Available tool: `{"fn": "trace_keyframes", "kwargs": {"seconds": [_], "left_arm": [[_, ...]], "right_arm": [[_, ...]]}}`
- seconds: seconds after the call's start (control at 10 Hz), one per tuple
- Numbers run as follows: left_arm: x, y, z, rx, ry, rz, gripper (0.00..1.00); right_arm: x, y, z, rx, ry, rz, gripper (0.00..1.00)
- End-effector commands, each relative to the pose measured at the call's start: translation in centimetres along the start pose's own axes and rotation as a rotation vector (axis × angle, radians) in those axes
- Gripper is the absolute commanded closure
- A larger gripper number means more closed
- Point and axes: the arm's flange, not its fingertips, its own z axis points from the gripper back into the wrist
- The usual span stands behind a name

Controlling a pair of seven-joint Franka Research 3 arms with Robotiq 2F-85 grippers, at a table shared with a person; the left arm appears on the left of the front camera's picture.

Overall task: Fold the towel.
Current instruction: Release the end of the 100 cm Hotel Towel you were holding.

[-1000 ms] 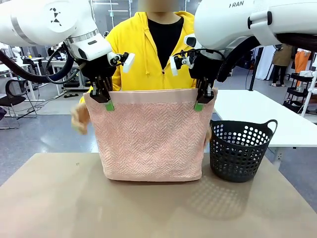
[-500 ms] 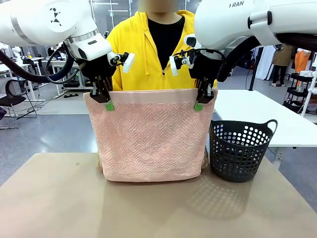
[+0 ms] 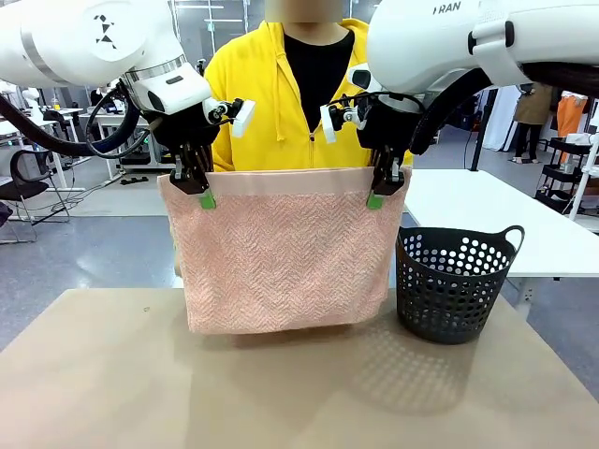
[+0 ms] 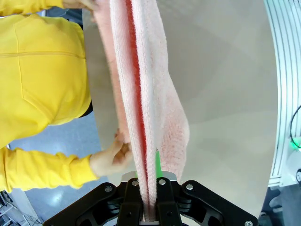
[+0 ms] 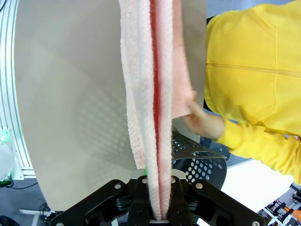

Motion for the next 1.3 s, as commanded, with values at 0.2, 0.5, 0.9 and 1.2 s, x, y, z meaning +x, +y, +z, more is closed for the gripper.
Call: {"fn": "trace_keyframes", "kwargs": {"seconds": [0.2, 0.5, 0.9, 1.2], "left_arm": [[-0.08, 0.19, 0.16, 0.005, 0.001, 0.001, 1.0], [-0.08, 0.19, 0.16, 0.005, 0.001, 0.001, 1.0], [-0.08, 0.19, 0.16, 0.005, 0.001, 0.001, 1.0], [-0.08, 0.19, 0.16, 0.005, 0.001, 0.001, 1.0]], "right_arm": [[-0.12, -0.04, 0.03, -0.003, 0.005, 0.002, 1.0], [-0.12, -0.04, 0.03, -0.003, 0.005, 0.002, 1.0], [-0.12, -0.04, 0.03, -0.003, 0.005, 0.002, 1.0], [-0.12, -0.04, 0.03, -0.003, 0.005, 0.002, 1.0]]}}
